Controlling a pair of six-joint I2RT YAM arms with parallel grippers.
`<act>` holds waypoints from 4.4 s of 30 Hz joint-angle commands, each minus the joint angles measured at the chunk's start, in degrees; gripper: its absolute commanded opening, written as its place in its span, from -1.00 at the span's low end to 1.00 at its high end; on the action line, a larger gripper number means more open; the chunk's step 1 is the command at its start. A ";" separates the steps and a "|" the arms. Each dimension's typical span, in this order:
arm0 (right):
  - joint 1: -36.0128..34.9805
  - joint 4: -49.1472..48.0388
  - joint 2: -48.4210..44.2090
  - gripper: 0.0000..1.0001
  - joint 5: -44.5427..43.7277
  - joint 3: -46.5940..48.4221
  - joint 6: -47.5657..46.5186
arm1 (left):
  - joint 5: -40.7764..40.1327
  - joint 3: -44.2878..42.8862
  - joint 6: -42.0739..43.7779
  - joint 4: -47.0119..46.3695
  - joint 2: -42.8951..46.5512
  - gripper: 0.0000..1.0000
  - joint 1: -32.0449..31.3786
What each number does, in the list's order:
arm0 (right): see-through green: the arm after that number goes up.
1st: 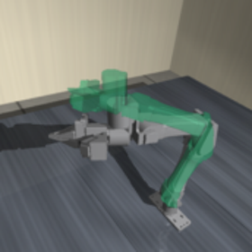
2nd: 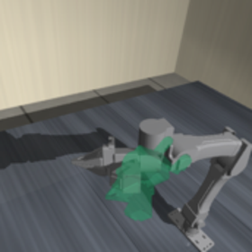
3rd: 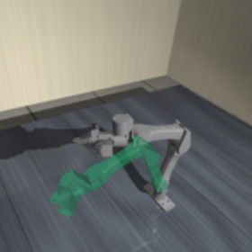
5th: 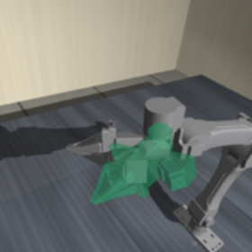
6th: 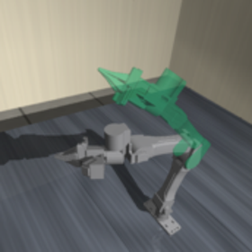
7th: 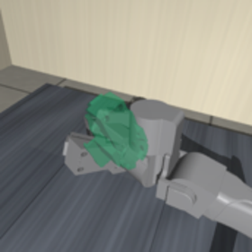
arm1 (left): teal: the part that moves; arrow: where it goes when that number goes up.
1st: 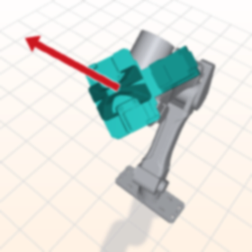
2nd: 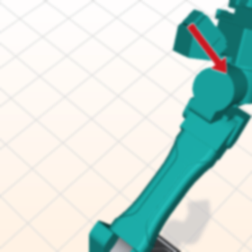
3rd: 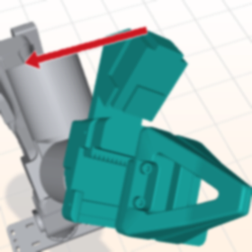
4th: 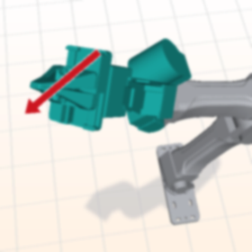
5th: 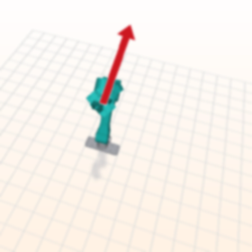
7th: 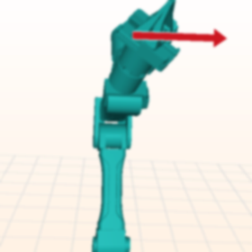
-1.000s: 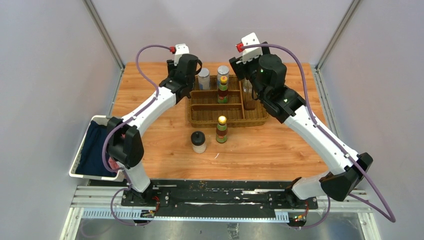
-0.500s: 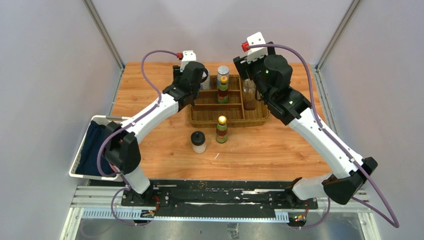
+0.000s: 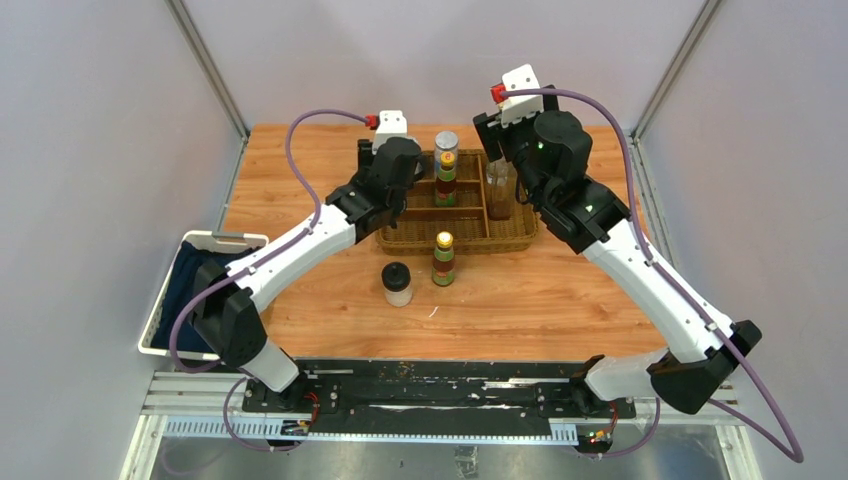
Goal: Organize the condiment bottles
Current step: Place the bottle in the storage box.
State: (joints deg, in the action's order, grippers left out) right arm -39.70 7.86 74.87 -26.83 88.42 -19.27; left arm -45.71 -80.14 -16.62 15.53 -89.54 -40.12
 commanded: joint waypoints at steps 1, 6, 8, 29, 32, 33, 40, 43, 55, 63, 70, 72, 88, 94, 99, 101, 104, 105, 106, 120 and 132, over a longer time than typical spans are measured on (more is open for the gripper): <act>0.64 1.16 -1.65 0.54 -1.63 -0.38 0.96 | -2.83 0.78 0.10 -1.73 2.48 -1.00 -2.25; 0.65 1.54 -2.15 0.54 -1.65 -0.59 1.25 | -3.67 2.20 -0.07 -1.65 3.55 -1.00 -4.94; 0.66 1.66 -2.54 0.54 -1.71 -0.92 1.33 | -3.32 3.26 -0.52 -2.07 4.10 -1.00 -5.43; 0.65 1.04 -3.77 0.54 -3.10 -3.26 0.86 | 6.87 8.91 -7.56 -3.73 5.46 -1.00 -6.20; 0.64 0.76 -3.62 0.54 -2.84 -3.25 0.57 | 7.52 8.56 -8.32 -3.75 4.28 -1.00 -6.20; 0.63 0.62 -3.67 0.54 -2.80 -3.20 0.47 | 7.64 8.44 -8.49 -3.81 3.85 -1.00 -6.20; 0.87 -0.04 -3.61 0.54 -2.66 -3.54 0.15 | 7.90 6.88 -7.99 -3.68 -0.03 -1.00 -6.11; 1.22 -0.41 -3.52 0.54 -2.16 -3.92 0.52 | 8.78 6.57 -8.37 -3.73 -1.41 -1.00 -5.49; 2.35 -1.71 -2.89 0.54 -0.60 -5.44 1.43 | 12.69 7.14 -8.96 -5.16 -4.49 -1.00 -2.40; 2.62 -2.52 -2.82 0.54 -0.33 -6.32 1.51 | 14.30 7.63 -9.00 -6.58 -6.21 -1.00 -1.29; 3.15 -3.11 -2.56 0.54 0.38 -7.13 1.82 | 15.02 8.21 -9.46 -7.31 -7.69 -1.00 -0.71; 3.27 -3.06 -2.60 0.54 0.53 -7.34 1.94 | 15.30 8.46 -9.63 -7.48 -7.98 -1.00 -0.62; 4.15 -4.03 -3.43 0.55 1.85 -9.44 2.98 | 14.88 9.81 -10.36 -8.09 -10.39 -1.00 -0.22; 4.35 -4.16 -3.72 0.55 2.05 -10.11 3.27 | 14.15 9.84 -10.48 -7.43 -11.06 -1.00 -0.05; 4.47 -4.23 -3.90 0.55 2.31 -10.33 3.44 | 14.52 9.29 -10.80 -6.57 -11.75 -1.00 -0.05; 4.54 -4.25 -3.79 0.55 2.40 -10.34 3.51 | 14.48 8.87 -10.88 -5.94 -11.95 -0.97 -0.05; 4.72 -4.32 -3.77 0.55 2.65 -10.39 3.54 | 14.08 8.86 -11.06 -5.60 -12.01 -0.85 -0.04; 4.83 -4.32 -3.67 0.55 2.73 -10.29 3.53 | 14.14 8.78 -11.13 -5.46 -11.98 -0.73 0.01; 4.88 -4.31 -3.50 0.55 2.70 -10.05 3.45 | 14.20 8.70 -11.25 -5.35 -11.90 -0.54 -0.04; 5.11 -4.09 -3.47 0.55 3.90 -9.57 4.10 | 12.63 10.57 -10.56 -7.53 -9.87 0.81 0.00; 5.18 -4.06 -1.84 0.55 4.98 -7.98 4.12 | 9.21 9.04 -7.76 -7.61 -2.43 0.91 -0.05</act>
State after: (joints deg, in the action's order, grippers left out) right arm -35.33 5.10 72.62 -22.39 78.87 -15.97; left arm -32.99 -70.06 -25.52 9.10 -97.12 -40.56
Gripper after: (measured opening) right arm 0.774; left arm 0.951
